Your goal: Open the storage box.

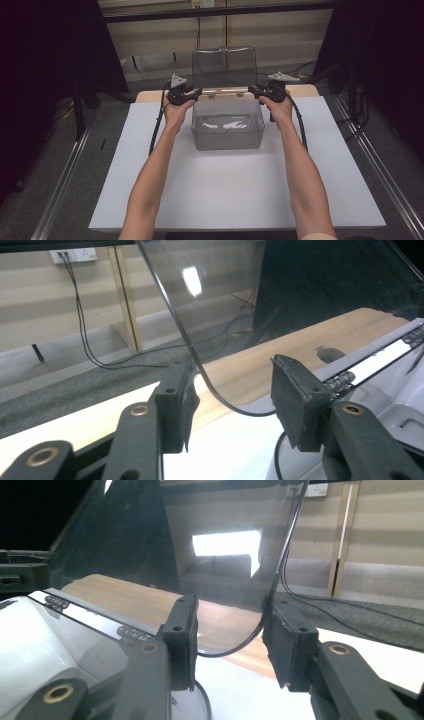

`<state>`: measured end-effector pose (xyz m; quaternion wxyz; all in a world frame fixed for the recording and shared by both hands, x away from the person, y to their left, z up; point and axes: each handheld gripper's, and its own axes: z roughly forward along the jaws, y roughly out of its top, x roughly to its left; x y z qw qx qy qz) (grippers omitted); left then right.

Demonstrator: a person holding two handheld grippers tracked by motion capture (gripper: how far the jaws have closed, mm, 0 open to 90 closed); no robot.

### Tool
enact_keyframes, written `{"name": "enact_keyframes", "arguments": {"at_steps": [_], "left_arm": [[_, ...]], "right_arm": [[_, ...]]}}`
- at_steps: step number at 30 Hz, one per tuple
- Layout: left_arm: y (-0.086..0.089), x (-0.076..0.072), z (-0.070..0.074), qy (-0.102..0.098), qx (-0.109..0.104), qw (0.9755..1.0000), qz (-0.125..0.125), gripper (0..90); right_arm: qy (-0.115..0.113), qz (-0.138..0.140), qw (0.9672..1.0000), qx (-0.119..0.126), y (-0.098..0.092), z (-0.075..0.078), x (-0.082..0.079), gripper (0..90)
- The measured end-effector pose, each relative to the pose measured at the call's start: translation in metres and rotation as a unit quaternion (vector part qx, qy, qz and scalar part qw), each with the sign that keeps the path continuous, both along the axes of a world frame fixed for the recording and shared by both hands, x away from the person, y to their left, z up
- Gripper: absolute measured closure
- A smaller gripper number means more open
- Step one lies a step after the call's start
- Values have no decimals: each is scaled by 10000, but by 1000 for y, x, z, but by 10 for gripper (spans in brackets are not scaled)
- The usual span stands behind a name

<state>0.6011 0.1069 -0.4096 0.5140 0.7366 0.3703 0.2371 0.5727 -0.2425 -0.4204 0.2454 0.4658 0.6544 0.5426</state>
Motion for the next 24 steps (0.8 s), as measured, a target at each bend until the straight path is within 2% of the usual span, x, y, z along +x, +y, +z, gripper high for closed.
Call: {"name": "enact_keyframes", "arguments": {"at_steps": [4, 10, 14, 16, 17, 18, 19, 20, 22, 24], "left_arm": [[-2, -1, -1, -73, 47, 10000, -28, 523], [-2, 0, -5, -48, -140, 9999, -26, 499], [-2, 0, -5, -43, -125, 9999, -37, 488], [-3, 0, -6, -23, -127, 9999, -63, 497], [-3, 0, -7, -19, -112, 9999, -56, 504], [-3, 0, -8, -64, -136, 9999, 9, 505], [-2, 1, -10, 0, -177, 9998, 64, 509], [0, 2, -11, 85, -289, 9995, 70, 481], [0, 1, -12, 50, -293, 9995, 127, 455], [0, 1, -11, 24, -253, 9996, 117, 452]], "right_arm": [[124, -14, 9997, 206, -1, -2, 1, 558], [203, -44, 9994, 281, -3, -5, 2, 553], [195, -154, 9994, 226, -2, -5, 2, 532], [169, -186, 9996, 100, -2, -5, 2, 534], [162, -179, 9997, 28, -1, -5, 2, 552], [179, -18, 9998, 69, 0, -5, 2, 615], [75, -25, 10000, 2, 2, -5, 2, 581], [87, -168, 9998, -71, 3, -4, 2, 570], [82, -274, 9995, -149, 3, -7, 2, 549], [51, -300, 9995, -89, 2, -9, 3, 545]]}}
